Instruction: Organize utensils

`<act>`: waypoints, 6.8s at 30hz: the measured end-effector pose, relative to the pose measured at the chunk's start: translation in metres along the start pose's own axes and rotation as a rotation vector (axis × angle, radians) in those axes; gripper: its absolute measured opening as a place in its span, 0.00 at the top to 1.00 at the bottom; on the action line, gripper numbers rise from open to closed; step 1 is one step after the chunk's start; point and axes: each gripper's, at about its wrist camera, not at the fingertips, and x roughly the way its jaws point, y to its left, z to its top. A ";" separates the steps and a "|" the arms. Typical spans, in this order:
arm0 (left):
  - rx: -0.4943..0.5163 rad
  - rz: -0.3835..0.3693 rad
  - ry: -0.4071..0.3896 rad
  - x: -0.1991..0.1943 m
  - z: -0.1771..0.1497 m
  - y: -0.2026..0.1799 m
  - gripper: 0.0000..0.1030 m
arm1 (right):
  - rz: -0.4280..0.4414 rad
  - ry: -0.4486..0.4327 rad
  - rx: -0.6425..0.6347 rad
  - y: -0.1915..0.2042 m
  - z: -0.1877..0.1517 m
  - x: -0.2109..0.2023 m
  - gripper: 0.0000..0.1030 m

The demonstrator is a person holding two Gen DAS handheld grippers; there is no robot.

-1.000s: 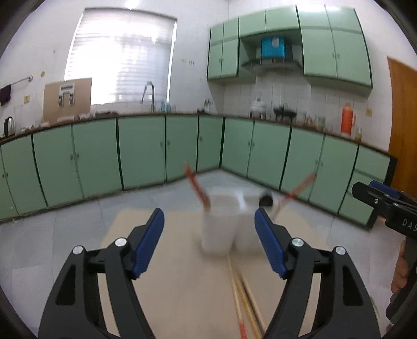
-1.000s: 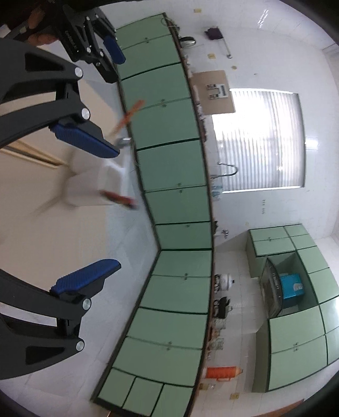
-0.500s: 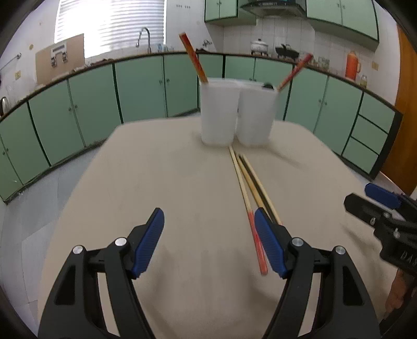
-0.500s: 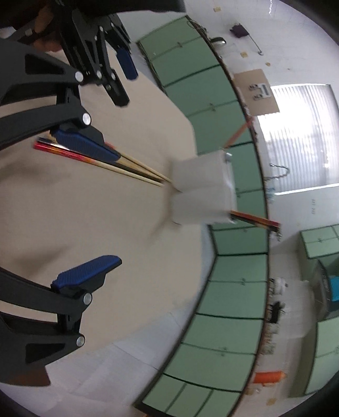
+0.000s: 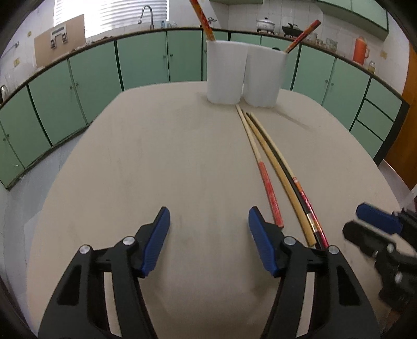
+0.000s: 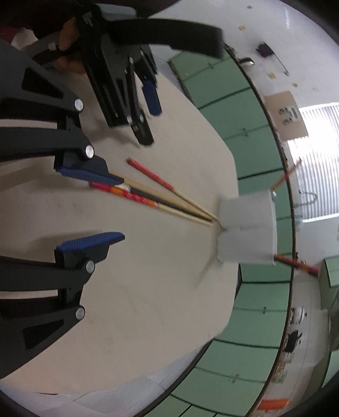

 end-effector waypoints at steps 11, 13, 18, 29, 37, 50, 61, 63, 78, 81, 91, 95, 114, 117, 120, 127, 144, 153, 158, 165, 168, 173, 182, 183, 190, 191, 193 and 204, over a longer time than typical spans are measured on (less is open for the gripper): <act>0.003 -0.015 -0.003 -0.001 0.002 -0.003 0.44 | -0.007 0.064 -0.047 0.014 -0.007 0.013 0.78; 0.012 -0.019 -0.002 0.000 0.002 -0.007 0.44 | -0.018 0.062 -0.041 0.011 -0.007 0.013 0.85; 0.024 -0.027 -0.001 0.000 0.002 -0.013 0.44 | -0.033 0.060 -0.011 0.002 -0.006 0.013 0.88; 0.029 -0.029 -0.002 0.001 0.004 -0.018 0.44 | -0.079 0.040 -0.005 -0.001 -0.007 0.011 0.95; 0.041 -0.044 -0.011 -0.002 0.006 -0.025 0.44 | -0.168 0.047 0.135 -0.039 -0.008 0.001 0.95; 0.060 -0.069 0.032 0.011 0.007 -0.038 0.49 | -0.188 0.032 0.184 -0.059 -0.006 0.003 0.95; 0.090 -0.079 0.039 0.014 0.007 -0.046 0.95 | -0.187 0.033 0.170 -0.057 -0.005 0.004 0.95; 0.070 -0.075 0.037 0.014 0.007 -0.042 0.95 | -0.186 0.033 0.168 -0.057 -0.005 0.004 0.95; -0.041 0.022 0.055 0.015 0.012 0.001 0.95 | -0.187 0.034 0.148 -0.057 -0.006 0.003 0.94; -0.047 0.021 0.051 0.013 0.009 0.002 0.95 | -0.189 0.034 0.147 -0.057 -0.006 0.003 0.94; -0.068 0.013 0.062 0.025 0.023 0.010 0.91 | -0.169 0.025 0.152 -0.062 -0.005 0.004 0.93; -0.095 -0.008 0.042 0.018 0.016 0.015 0.90 | -0.163 0.022 0.147 -0.062 -0.007 0.002 0.91; -0.065 -0.027 0.044 0.018 0.011 0.011 0.88 | -0.156 0.032 0.121 -0.058 -0.010 0.001 0.76; -0.066 -0.024 0.044 0.018 0.010 0.011 0.88 | -0.155 0.031 0.117 -0.059 -0.010 0.001 0.76; -0.063 -0.016 0.045 0.017 0.010 0.011 0.88 | -0.145 0.031 0.124 -0.061 -0.010 0.000 0.76; -0.070 -0.018 0.047 0.018 0.010 0.010 0.89 | -0.142 0.027 0.135 -0.064 -0.010 0.000 0.80; -0.041 -0.003 0.018 -0.002 0.019 0.003 0.95 | -0.183 -0.008 0.051 -0.057 0.007 -0.017 0.95; 0.025 -0.008 -0.178 -0.080 0.056 -0.004 0.95 | -0.195 -0.142 0.002 -0.057 0.049 -0.067 0.95; 0.023 -0.029 -0.282 -0.112 0.084 -0.006 0.95 | -0.147 -0.225 0.015 -0.064 0.089 -0.095 0.95; 0.033 -0.070 -0.386 -0.138 0.127 -0.014 0.95 | -0.068 -0.262 -0.009 -0.067 0.140 -0.112 0.95; 0.030 -0.108 -0.398 -0.141 0.143 -0.017 0.95 | -0.024 -0.250 -0.033 -0.067 0.160 -0.112 0.95; 0.043 -0.138 -0.415 -0.142 0.161 -0.021 0.95 | 0.038 -0.246 -0.076 -0.061 0.185 -0.119 0.95; 0.054 -0.170 -0.521 -0.163 0.205 -0.031 0.95 | 0.127 -0.329 -0.114 -0.056 0.245 -0.147 0.95; 0.054 -0.170 -0.535 -0.165 0.211 -0.032 0.95 | 0.122 -0.346 -0.116 -0.057 0.252 -0.150 0.95; 0.038 -0.149 -0.651 -0.164 0.268 -0.044 0.95 | 0.061 -0.440 -0.128 -0.058 0.310 -0.150 0.95; 0.037 -0.141 -0.657 -0.159 0.275 -0.045 0.95 | 0.051 -0.440 -0.125 -0.060 0.318 -0.143 0.95; 0.040 -0.125 -0.657 -0.145 0.286 -0.049 0.95 | 0.040 -0.433 -0.122 -0.062 0.325 -0.131 0.95; 0.059 -0.079 -0.514 -0.039 0.305 -0.048 0.95 | 0.007 -0.297 -0.076 -0.083 0.325 -0.027 0.95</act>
